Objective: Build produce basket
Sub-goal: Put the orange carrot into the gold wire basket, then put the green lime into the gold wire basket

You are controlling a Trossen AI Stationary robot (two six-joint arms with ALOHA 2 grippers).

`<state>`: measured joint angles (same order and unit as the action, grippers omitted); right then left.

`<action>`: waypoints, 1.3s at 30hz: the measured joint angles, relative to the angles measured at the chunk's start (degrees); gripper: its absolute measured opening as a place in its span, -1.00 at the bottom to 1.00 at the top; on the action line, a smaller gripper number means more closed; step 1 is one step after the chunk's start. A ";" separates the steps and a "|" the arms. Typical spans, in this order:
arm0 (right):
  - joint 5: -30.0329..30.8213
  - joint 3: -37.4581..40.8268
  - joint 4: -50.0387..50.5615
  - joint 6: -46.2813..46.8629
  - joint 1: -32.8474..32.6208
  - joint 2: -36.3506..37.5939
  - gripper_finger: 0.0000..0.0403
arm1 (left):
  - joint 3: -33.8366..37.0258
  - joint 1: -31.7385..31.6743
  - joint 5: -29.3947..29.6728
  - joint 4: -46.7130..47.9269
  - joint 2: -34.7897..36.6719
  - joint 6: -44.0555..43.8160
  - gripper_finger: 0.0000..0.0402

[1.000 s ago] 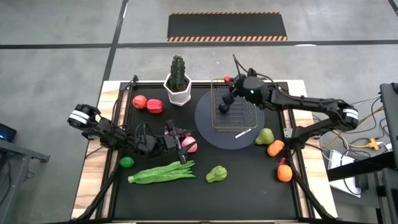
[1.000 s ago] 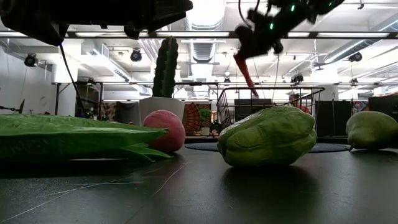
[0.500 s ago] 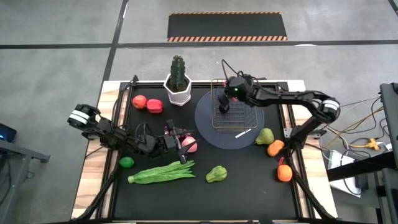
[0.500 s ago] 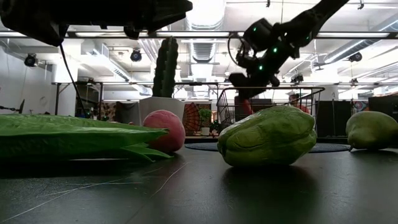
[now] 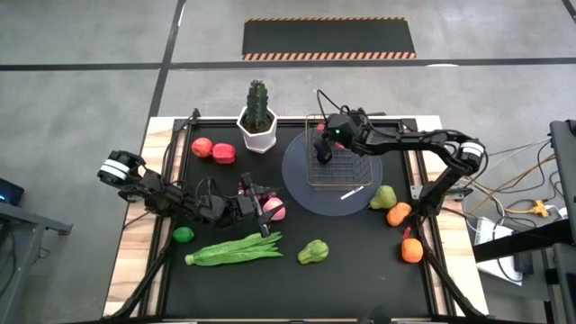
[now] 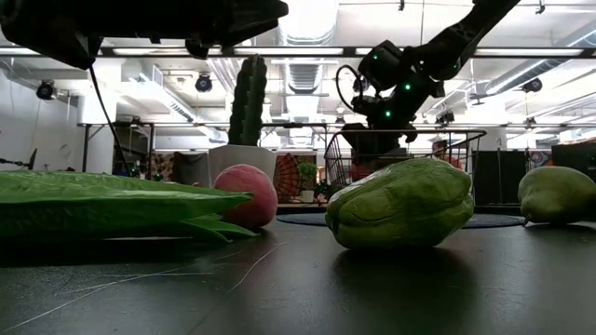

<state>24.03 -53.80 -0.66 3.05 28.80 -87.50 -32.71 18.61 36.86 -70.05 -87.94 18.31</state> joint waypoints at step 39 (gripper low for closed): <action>-24.05 3.40 8.09 0.01 -25.81 30.53 0.09 | -7.87 4.37 -15.61 67.72 12.63 -52.69 -0.06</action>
<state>-0.02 -50.40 7.43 3.05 2.99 -56.97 -40.58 22.98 21.25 -2.33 -75.31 -34.39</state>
